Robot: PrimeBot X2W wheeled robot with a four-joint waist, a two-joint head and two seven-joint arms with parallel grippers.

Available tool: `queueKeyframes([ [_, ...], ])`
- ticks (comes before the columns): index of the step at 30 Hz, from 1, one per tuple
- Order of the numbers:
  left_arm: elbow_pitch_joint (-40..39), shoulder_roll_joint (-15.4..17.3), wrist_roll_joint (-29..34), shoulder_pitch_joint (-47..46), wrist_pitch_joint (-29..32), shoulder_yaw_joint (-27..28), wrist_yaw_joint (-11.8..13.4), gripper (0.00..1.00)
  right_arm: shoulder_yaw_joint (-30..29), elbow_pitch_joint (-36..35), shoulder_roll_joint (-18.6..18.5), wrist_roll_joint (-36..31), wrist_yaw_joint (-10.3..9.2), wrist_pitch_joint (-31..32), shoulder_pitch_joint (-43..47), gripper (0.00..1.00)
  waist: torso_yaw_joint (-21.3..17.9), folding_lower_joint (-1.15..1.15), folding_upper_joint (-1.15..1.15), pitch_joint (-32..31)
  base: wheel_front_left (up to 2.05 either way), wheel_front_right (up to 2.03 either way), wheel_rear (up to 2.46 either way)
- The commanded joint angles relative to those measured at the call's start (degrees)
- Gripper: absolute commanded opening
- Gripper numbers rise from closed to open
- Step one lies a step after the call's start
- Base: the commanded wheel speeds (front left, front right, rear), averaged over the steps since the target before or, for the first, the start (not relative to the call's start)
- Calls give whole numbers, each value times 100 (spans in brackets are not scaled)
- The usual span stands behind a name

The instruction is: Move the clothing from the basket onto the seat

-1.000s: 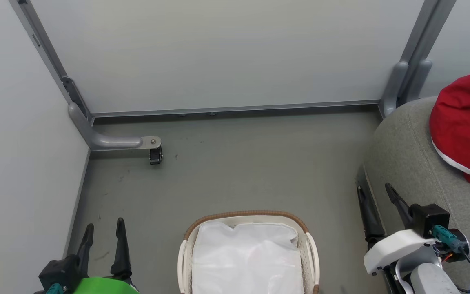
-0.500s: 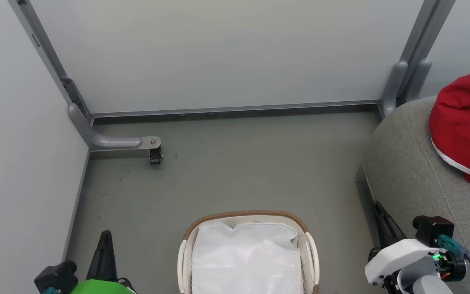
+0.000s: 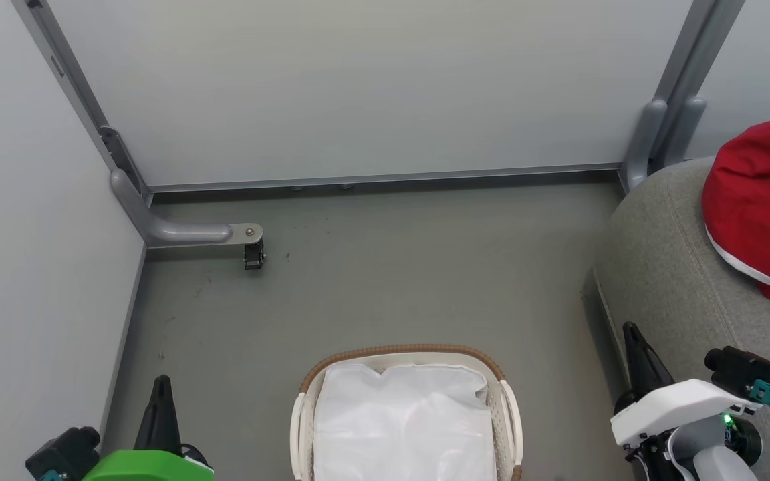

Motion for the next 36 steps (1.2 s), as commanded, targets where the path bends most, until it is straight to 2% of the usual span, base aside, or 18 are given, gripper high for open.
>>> queueKeyframes([
  [1, -108, 22, -230, -214, 44, 49, -12, 0, -38, -126, -34, 245, 0, 52, -42, 0, -1, 0, 0, 0, 0, 0, 0],
  [36, -258, 37, -2593, -488, 735, 296, -30, 0, -278, -462, -59, 2854, -1, 733, 14, 0, -31, 0, 0, -1, 0, 0, 0],
])
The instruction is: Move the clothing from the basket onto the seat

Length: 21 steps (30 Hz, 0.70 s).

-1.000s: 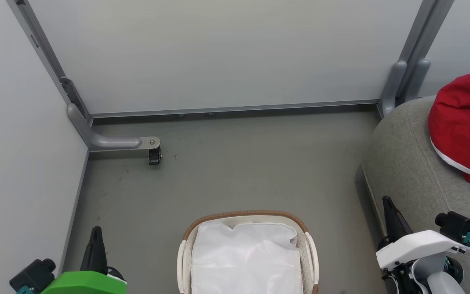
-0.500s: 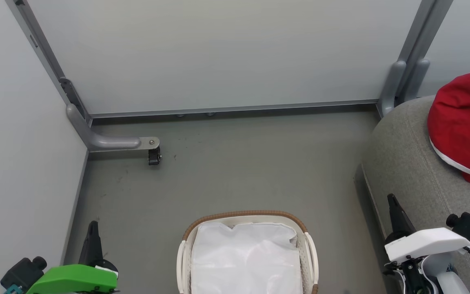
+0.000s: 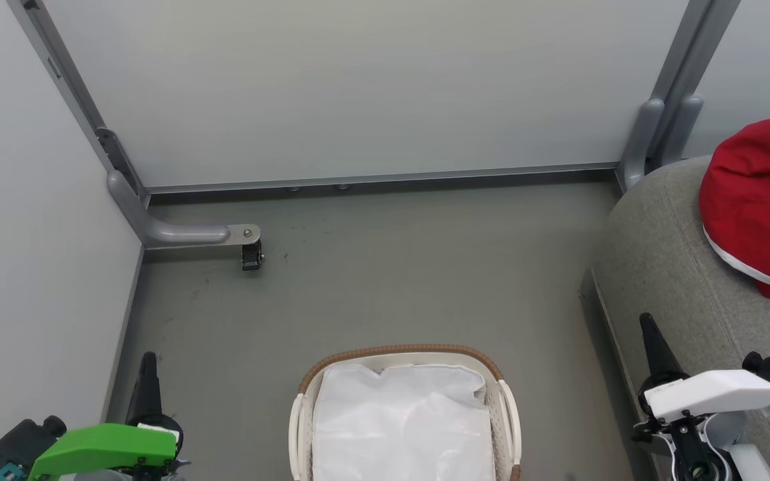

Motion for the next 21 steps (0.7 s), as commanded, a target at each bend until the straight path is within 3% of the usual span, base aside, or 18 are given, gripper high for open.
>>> queueKeyframes([
  [1, -79, 36, -164, -175, 40, 30, -31, 0, -33, -90, -40, 165, -1, 49, -8, 0, -1, 0, 0, 0, 0, 0, 0],
  [21, -137, 43, -1186, -286, 339, 140, -40, 0, -137, -233, -50, 1292, -2, 345, 22, 0, -18, 0, 0, -1, 0, 0, 0],
])
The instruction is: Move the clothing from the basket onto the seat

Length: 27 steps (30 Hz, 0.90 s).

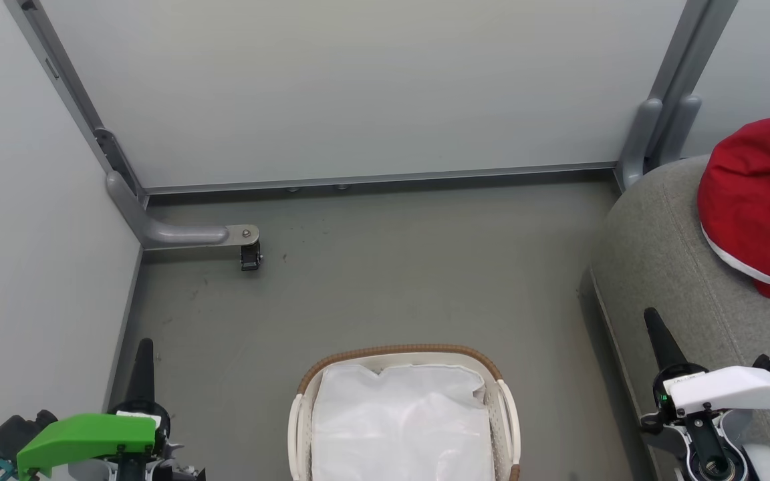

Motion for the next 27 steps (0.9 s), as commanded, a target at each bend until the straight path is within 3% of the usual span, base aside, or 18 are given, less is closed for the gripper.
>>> queueKeyframes([
  [1, -54, 40, -155, -150, 39, 34, -39, 0, -29, -77, -37, 151, -2, 48, 17, 0, -1, 0, 0, 0, 0, 0, 0],
  [27, -120, 47, -1236, -268, 360, 152, -41, 0, -141, -222, -47, 1352, -3, 368, 50, 0, -23, 0, 0, -1, 0, 0, 0],
])
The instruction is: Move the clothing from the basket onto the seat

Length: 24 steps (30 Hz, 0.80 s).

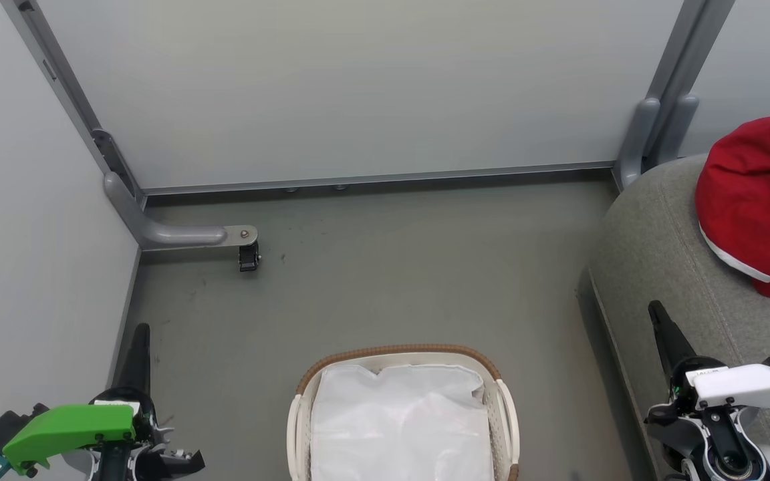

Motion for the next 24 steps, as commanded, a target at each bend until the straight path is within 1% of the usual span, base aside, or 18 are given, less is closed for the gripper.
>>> queueKeyframes([
  [1, -44, 40, -101, -129, 35, 36, -25, 0, -26, -50, -35, 118, -3, 38, 39, 0, -1, 0, 0, 0, 0, 0, 0],
  [20, -79, 44, -768, -188, 228, 103, -31, 0, -93, -140, -42, 858, -4, 223, 65, 0, -17, 0, 0, -1, 0, 0, 0],
  [24, -74, 44, -748, -178, 226, 99, -27, 0, -90, -136, -42, 834, -4, 225, 65, 0, -17, 0, 0, -1, 0, 0, 0],
])
